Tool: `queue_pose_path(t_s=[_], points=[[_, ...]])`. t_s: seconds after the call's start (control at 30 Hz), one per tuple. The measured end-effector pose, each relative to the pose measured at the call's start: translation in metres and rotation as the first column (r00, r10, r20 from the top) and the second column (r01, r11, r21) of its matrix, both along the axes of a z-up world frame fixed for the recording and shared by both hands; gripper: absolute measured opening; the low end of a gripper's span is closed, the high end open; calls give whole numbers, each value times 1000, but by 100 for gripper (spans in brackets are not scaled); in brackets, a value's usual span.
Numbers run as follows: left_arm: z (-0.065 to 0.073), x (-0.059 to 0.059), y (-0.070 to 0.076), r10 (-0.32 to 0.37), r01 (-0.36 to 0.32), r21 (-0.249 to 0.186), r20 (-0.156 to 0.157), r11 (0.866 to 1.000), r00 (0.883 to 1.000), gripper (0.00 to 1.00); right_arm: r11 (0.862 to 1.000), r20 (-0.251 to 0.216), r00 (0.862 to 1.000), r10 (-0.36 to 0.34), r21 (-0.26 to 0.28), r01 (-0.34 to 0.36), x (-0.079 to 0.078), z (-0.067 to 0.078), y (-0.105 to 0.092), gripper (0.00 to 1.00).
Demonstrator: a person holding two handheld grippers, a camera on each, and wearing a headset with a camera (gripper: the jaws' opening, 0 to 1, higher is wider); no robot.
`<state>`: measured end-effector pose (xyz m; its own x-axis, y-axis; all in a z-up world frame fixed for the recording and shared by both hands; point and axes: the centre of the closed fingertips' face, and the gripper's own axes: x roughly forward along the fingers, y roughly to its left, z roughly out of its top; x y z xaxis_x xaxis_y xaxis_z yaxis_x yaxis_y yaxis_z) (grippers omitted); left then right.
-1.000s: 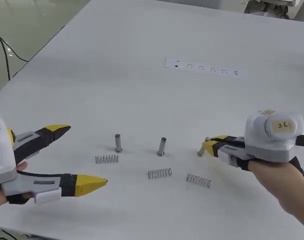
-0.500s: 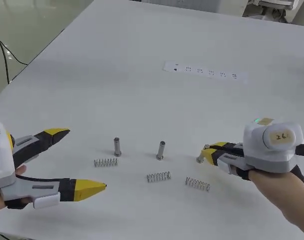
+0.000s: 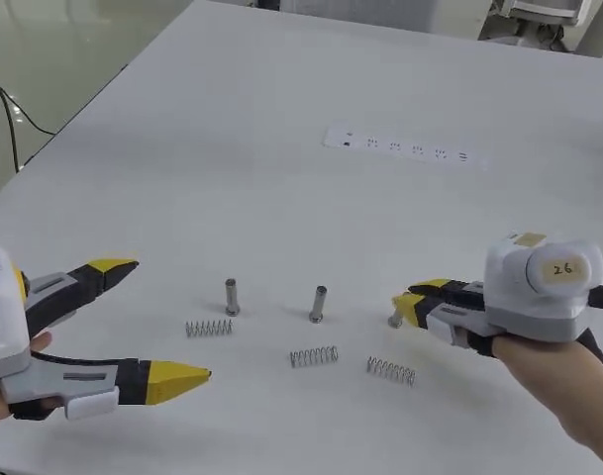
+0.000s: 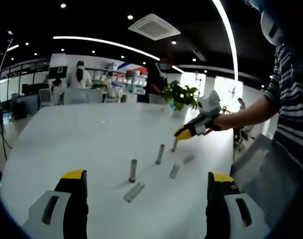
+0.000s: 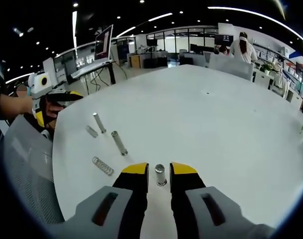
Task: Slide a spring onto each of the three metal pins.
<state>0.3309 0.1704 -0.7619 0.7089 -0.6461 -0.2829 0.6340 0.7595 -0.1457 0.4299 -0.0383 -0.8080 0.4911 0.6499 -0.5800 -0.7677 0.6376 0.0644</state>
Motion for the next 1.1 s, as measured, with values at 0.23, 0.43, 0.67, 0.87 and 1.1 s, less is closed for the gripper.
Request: queue_pose_path(t_s=[0.23, 0.43, 0.67, 0.87, 1.1], points=[[1, -1, 0, -2, 2, 2, 0, 1000, 1000, 98, 1000, -7, 1000, -12, 16, 12, -2, 1, -1, 20], [1, -1, 0, -5, 5, 2, -2, 1000, 1000, 98, 999, -21, 999, -25, 34, 25, -4, 2, -2, 25], [1, 1, -1, -11, 11, 3, -2, 1000, 1000, 98, 998, -25, 999, -31, 54, 32, -6, 6, -3, 29], [1, 2, -2, -14, 14, 4, -2, 1000, 1000, 98, 996, -24, 999, -39, 78, 41, -7, 11, -4, 31], [-1, 3, -2, -18, 18, 9, -5, 1000, 1000, 98, 994, -24, 998, -52, 98, 54, -11, 17, -7, 34]])
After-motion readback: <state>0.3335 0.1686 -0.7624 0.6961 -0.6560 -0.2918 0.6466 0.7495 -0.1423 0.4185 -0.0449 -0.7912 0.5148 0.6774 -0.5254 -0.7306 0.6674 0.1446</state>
